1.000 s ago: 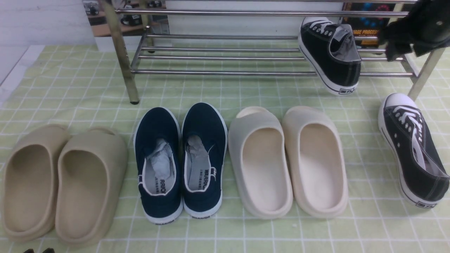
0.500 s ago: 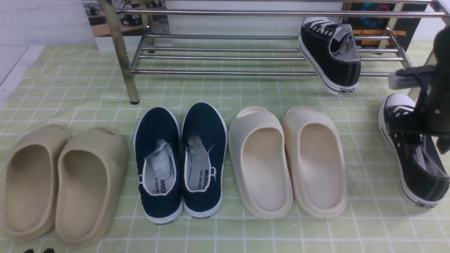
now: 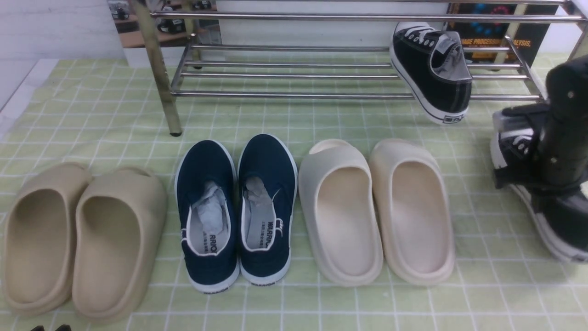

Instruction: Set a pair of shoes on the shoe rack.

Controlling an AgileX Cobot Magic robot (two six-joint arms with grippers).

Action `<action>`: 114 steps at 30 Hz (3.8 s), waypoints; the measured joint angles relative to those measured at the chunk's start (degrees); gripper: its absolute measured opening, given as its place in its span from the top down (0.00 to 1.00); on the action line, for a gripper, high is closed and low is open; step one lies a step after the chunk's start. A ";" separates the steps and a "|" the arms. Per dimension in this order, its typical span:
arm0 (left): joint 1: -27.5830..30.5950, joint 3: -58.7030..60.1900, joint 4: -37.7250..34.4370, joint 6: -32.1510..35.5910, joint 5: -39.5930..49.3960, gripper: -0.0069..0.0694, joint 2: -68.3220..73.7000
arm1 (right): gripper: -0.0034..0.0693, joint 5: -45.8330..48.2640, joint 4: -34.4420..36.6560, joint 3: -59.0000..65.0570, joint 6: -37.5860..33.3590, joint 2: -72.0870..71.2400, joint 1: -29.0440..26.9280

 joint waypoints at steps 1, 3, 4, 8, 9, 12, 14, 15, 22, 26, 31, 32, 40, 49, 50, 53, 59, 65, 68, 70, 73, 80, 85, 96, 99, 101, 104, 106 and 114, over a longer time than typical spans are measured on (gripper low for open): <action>0.00 0.00 0.00 0.00 0.00 0.60 0.00 | 0.89 0.35 0.08 -0.32 -0.19 -0.23 0.00; 0.00 0.00 0.00 0.00 0.00 0.60 0.00 | 0.89 2.73 0.72 -4.99 -2.70 -2.00 -0.05; 0.00 0.00 0.00 0.00 0.00 0.60 0.00 | 0.89 3.40 1.23 -7.53 -3.99 -2.20 -0.05; 0.00 0.00 0.00 0.00 0.00 0.60 0.00 | 0.89 3.45 2.65 -13.32 -6.15 -0.89 -0.05; 0.00 0.00 0.00 0.00 0.00 0.60 0.00 | 0.89 3.30 3.27 -17.07 -6.66 1.18 -0.05; 0.00 0.00 0.00 0.00 0.00 0.60 0.00 | 0.89 3.30 3.33 -23.49 -6.89 5.39 -0.05; 0.00 0.00 0.00 0.00 0.00 0.60 0.00 | 0.89 4.23 3.33 -30.85 -6.96 11.06 -0.05; 0.00 0.00 0.00 0.00 0.00 0.60 0.00 | 0.89 4.84 3.33 -34.16 -7.08 13.53 -0.05; 0.00 0.00 0.00 0.00 0.00 0.60 0.00 | 0.89 7.76 3.32 -53.62 -7.13 27.11 -0.05; 0.00 0.00 0.00 0.00 0.00 0.60 0.00 | 0.89 5.21 3.47 -54.90 -7.08 28.64 -0.05; 0.00 0.00 0.00 0.00 0.00 0.60 0.00 | 0.84 3.48 3.25 -55.20 -7.08 29.11 -0.05; 0.00 0.00 0.00 0.00 0.00 0.60 0.00 | 0.82 3.41 3.19 -55.20 -7.08 29.11 -0.05; 0.00 0.00 0.00 0.00 0.00 0.60 0.00 | 0.36 4.75 3.38 -55.38 -7.13 27.58 -0.67; 0.00 0.00 0.00 0.00 0.00 0.60 0.00 | 0.35 6.69 10.11 -48.78 -11.94 13.15 -0.67; 0.00 0.00 0.00 0.00 0.00 0.60 0.00 | 0.42 6.27 11.06 -45.44 -13.61 8.35 -0.67; 0.00 0.00 0.00 0.00 0.00 0.60 0.00 | 0.60 4.85 12.05 -39.77 -16.07 -0.57 -0.67; 0.00 0.00 0.00 0.00 0.00 0.60 0.00 | 0.95 -4.77 12.90 -22.94 -18.22 -22.90 -0.67; 0.00 0.00 0.00 0.00 0.00 0.60 0.00 | 0.96 -24.30 13.81 10.50 -17.85 -49.49 -0.67; 0.00 0.00 0.00 0.00 0.00 0.60 0.00 | 0.96 -41.19 14.04 34.83 -17.85 -65.67 -0.67; 0.00 0.00 0.00 0.00 0.00 0.60 0.00 | 0.96 -48.97 14.29 46.14 -17.85 -71.51 -0.67; 0.00 0.00 0.00 0.00 0.00 0.60 0.00 | 0.96 -65.48 14.65 64.06 -17.85 -81.72 -0.67; 0.00 0.00 0.00 0.00 0.00 0.60 0.00 | 0.96 -78.55 14.43 78.85 -17.85 -94.94 -0.67; 0.00 0.00 0.00 0.00 0.00 0.60 0.00 | 0.95 -78.56 14.25 79.48 -17.85 -100.29 -0.67; 0.00 0.00 0.00 0.00 0.00 0.60 0.00 | 0.95 -68.92 14.15 79.48 -18.88 -103.32 -0.97; 0.00 0.00 0.00 0.00 0.00 0.60 0.00 | 0.95 -58.85 13.38 79.48 -18.92 -105.65 -2.33; 0.00 0.00 0.00 0.00 0.00 0.60 -0.05 | 0.95 -51.11 12.22 79.48 -18.99 -105.84 -3.77; 0.00 0.00 0.00 0.00 0.00 0.60 -0.05 | 0.95 -44.06 12.01 79.48 -18.99 -105.84 -4.97; 0.00 0.00 0.00 0.00 0.00 0.60 -0.05 | 0.95 -38.42 12.69 79.32 -18.14 -105.84 -5.68; 0.00 0.00 0.00 0.00 0.00 0.60 -0.05 | 0.95 -37.05 12.82 79.03 -11.84 -105.84 -5.74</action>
